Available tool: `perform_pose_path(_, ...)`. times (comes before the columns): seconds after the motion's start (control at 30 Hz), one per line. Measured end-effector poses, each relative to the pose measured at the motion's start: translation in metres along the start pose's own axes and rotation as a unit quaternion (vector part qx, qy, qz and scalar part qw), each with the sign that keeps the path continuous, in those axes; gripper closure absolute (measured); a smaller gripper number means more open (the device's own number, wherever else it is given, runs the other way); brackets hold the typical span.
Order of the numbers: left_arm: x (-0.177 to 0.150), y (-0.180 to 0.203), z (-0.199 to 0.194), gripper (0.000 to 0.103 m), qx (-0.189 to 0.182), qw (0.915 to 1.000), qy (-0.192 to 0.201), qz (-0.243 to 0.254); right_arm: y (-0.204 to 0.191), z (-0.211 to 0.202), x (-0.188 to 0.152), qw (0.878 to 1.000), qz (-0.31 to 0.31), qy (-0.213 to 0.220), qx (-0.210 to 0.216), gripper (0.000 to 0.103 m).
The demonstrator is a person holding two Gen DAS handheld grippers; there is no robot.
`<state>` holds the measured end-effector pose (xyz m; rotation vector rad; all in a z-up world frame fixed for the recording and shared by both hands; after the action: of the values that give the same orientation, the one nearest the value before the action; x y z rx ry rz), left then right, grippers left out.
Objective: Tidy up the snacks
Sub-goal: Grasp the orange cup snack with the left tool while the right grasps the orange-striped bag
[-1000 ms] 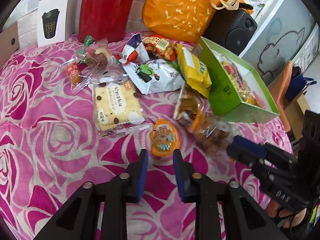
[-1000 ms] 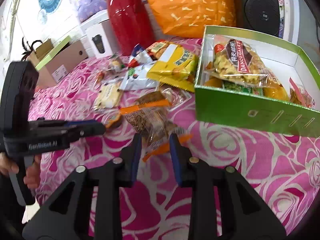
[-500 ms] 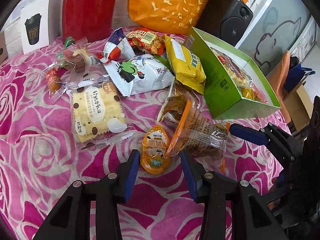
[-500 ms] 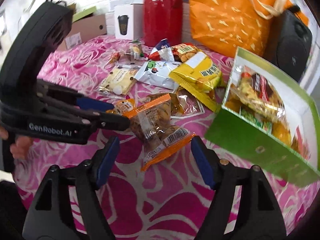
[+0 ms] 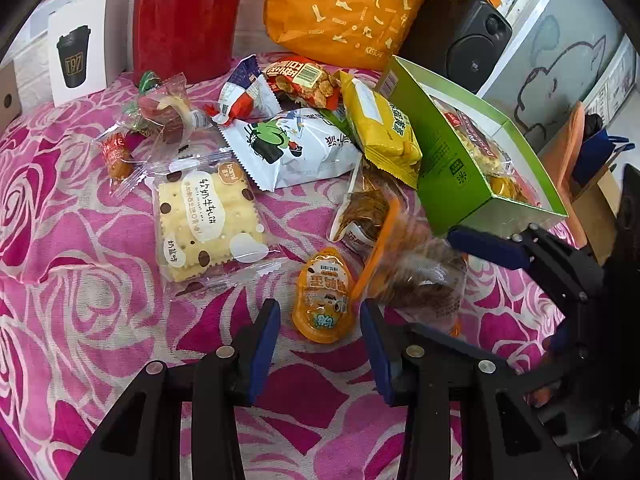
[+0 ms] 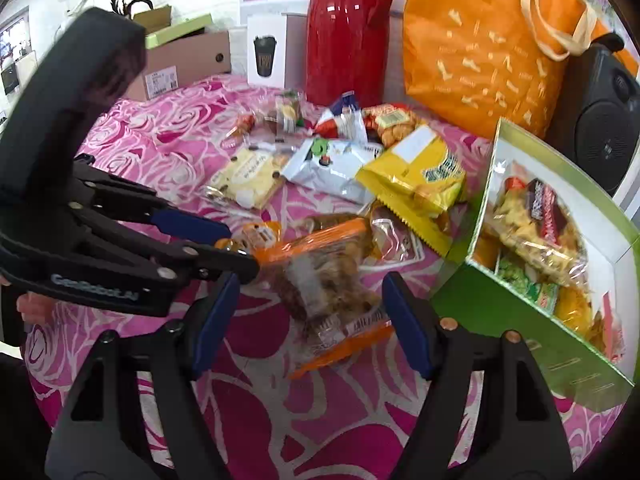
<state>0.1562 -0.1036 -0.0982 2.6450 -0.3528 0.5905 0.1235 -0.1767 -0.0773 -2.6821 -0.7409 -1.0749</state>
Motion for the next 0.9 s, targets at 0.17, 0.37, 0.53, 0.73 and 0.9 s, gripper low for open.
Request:
perform_pose_path(0.17, -0.003, -0.004, -0.003, 0.062, 0.005, 1.0, 0.004, -0.006, 0.001, -0.006, -0.008, 0.999, 0.033, -0.005, 0.007, 0.064)
perform_pose_path(0.37, 0.0, 0.004, 0.002, 0.062, 0.018, 0.9998, 0.004, 0.007, 0.004, -0.006, -0.01, 0.998, 0.067, -0.002, 0.002, 0.064)
perform_pose_path(0.53, -0.002, 0.006, 0.004, 0.075, 0.036, 0.9991, 0.007, 0.021, 0.007, -0.004, -0.015, 0.996, 0.084, -0.006, -0.002, 0.063)
perform_pose_path(0.73, 0.008, 0.008, -0.033, 0.076, 0.022, 0.9984, 0.051, 0.004, 0.009, -0.037, -0.006, 0.994, 0.105, 0.032, 0.0, 0.072)
perform_pose_path(0.9, 0.034, 0.037, -0.073, 0.076, -0.002, 0.995, 0.096, 0.028, 0.03, -0.078, 0.007, 0.987, 0.132, 0.088, -0.02, 0.072)
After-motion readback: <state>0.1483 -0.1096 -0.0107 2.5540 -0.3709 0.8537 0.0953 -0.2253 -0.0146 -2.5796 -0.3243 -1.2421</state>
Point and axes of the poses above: each gripper's, at about its wrist camera, not at the fingertips, and z roughly the way its jaws point, y to its right, x to its top, the point moved 6 cm from there along z, roughly the way its jaws point, and after that the axes turned 4 degrees about -z, right-handed, at the moved point
